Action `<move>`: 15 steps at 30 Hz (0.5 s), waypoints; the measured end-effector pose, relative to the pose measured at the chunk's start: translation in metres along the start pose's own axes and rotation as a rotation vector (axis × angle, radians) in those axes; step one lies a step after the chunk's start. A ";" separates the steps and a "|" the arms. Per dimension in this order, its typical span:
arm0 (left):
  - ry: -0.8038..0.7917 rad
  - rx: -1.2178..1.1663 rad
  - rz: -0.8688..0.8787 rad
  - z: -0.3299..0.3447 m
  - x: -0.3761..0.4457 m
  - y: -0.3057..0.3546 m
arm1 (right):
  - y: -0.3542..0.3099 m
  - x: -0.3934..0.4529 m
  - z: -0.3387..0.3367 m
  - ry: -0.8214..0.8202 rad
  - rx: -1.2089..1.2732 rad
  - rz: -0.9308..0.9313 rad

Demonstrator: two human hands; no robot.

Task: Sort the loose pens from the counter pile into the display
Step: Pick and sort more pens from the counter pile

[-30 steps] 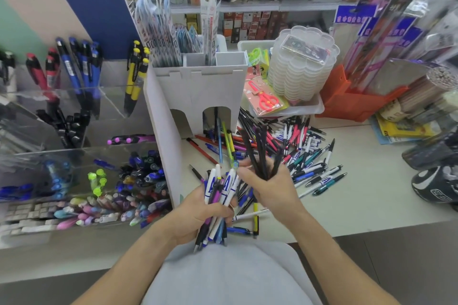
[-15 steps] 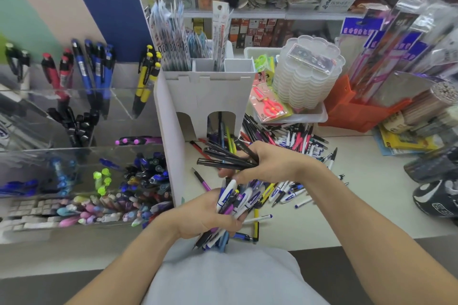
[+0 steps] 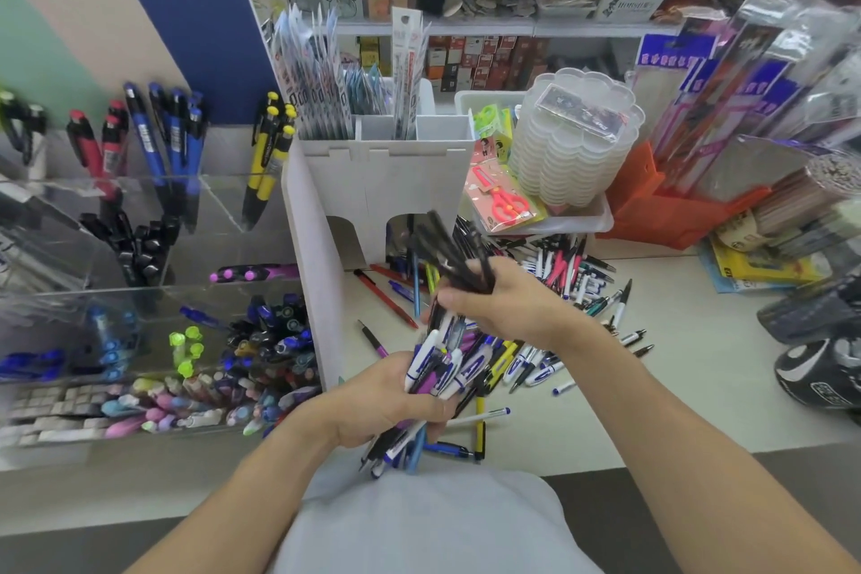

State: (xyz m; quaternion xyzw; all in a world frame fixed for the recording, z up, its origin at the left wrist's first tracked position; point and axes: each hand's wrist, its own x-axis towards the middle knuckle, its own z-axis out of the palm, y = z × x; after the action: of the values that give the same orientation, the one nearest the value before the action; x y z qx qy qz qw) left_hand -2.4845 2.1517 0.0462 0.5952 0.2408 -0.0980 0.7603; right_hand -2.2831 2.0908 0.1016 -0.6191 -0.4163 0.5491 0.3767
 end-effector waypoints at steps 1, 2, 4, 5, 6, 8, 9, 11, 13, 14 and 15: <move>-0.006 0.007 -0.001 0.000 -0.001 -0.001 | 0.002 0.001 -0.003 0.050 0.108 -0.001; -0.008 0.001 -0.001 0.000 -0.001 -0.002 | 0.001 0.002 -0.007 0.110 0.190 -0.009; 0.008 -0.041 0.008 0.002 -0.001 -0.004 | 0.000 0.002 -0.015 0.264 0.309 -0.063; 0.026 -0.062 0.007 0.002 -0.001 -0.005 | -0.001 0.001 -0.017 0.350 0.388 -0.108; 0.045 -0.086 0.005 0.002 0.000 -0.006 | 0.001 0.000 -0.021 0.452 0.468 -0.153; 0.084 -0.160 0.002 0.001 0.000 -0.009 | 0.008 -0.004 -0.029 0.643 0.585 -0.215; 0.105 -0.210 -0.006 0.000 0.000 -0.012 | 0.011 -0.010 -0.029 0.712 0.590 -0.213; 0.139 -0.331 -0.016 -0.002 0.000 -0.018 | 0.022 -0.024 -0.018 0.783 0.487 -0.111; 0.166 -0.431 0.007 -0.001 0.000 -0.021 | 0.041 -0.040 0.012 0.719 0.329 0.067; 0.193 -0.443 0.022 0.000 0.000 -0.020 | 0.051 -0.047 0.030 0.652 0.330 0.115; 0.230 -0.425 0.031 0.002 0.000 -0.020 | 0.060 -0.054 0.048 0.598 0.406 0.141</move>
State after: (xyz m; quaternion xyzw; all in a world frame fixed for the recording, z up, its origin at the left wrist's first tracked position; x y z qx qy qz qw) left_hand -2.4928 2.1445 0.0295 0.4328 0.3316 0.0349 0.8376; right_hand -2.3272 2.0193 0.0605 -0.6920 -0.1266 0.4398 0.5583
